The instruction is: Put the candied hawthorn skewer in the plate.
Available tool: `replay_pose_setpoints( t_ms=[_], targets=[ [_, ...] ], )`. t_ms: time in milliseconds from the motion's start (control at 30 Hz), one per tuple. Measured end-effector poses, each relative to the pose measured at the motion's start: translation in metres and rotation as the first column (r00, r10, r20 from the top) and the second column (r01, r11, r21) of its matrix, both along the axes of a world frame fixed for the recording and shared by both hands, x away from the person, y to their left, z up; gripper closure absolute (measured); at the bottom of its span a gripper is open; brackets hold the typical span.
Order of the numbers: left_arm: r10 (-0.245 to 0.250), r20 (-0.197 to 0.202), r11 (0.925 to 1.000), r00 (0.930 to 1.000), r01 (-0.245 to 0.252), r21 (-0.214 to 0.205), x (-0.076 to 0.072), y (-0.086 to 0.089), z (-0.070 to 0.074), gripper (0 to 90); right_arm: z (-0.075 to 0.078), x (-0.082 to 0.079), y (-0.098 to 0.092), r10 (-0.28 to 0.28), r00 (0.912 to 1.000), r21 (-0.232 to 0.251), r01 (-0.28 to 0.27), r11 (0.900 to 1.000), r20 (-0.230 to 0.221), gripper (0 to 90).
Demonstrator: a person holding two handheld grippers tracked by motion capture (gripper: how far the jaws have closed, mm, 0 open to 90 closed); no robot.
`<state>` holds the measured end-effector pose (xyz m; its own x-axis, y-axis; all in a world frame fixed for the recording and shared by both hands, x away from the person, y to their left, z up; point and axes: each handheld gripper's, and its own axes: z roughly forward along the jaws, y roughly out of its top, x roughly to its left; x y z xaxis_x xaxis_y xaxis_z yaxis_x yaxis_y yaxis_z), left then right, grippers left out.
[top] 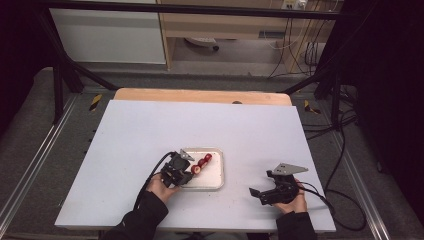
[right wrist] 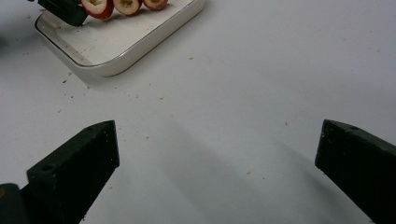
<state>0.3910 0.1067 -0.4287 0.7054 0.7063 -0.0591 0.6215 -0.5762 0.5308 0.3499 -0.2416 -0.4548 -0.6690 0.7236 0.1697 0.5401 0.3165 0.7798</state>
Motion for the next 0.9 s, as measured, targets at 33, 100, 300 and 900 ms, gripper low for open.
replay_pose_setpoints(
  t_ms=[33,100,300,900],
  targets=[
    [0.0,-0.002,1.0,1.0,0.0,-0.002,0.0,0.001,0.0,87.1,0.0,0.0,0.0,0.0,1.0,-0.004,0.0,1.0,0.0,0.4],
    [0.003,-0.002,0.9999,1.0,-0.003,-0.011,0.0,0.001,0.0,86.6,0.0,0.0,0.0,0.002,1.0,-0.007,-0.002,1.0,-0.001,0.4],
    [-0.024,0.038,0.9988,0.999,0.026,-0.042,-0.003,0.009,0.003,73.2,-0.001,0.0,0.0,0.0,1.0,-0.007,0.0,1.0,0.001,0.4],
    [-0.019,0.143,0.991,0.9895,0.038,-0.128,-0.028,0.072,0.011,14.6,0.001,0.0,-0.001,-0.009,1.0,-0.004,0.009,1.0,0.0,0.3]
  ],
)
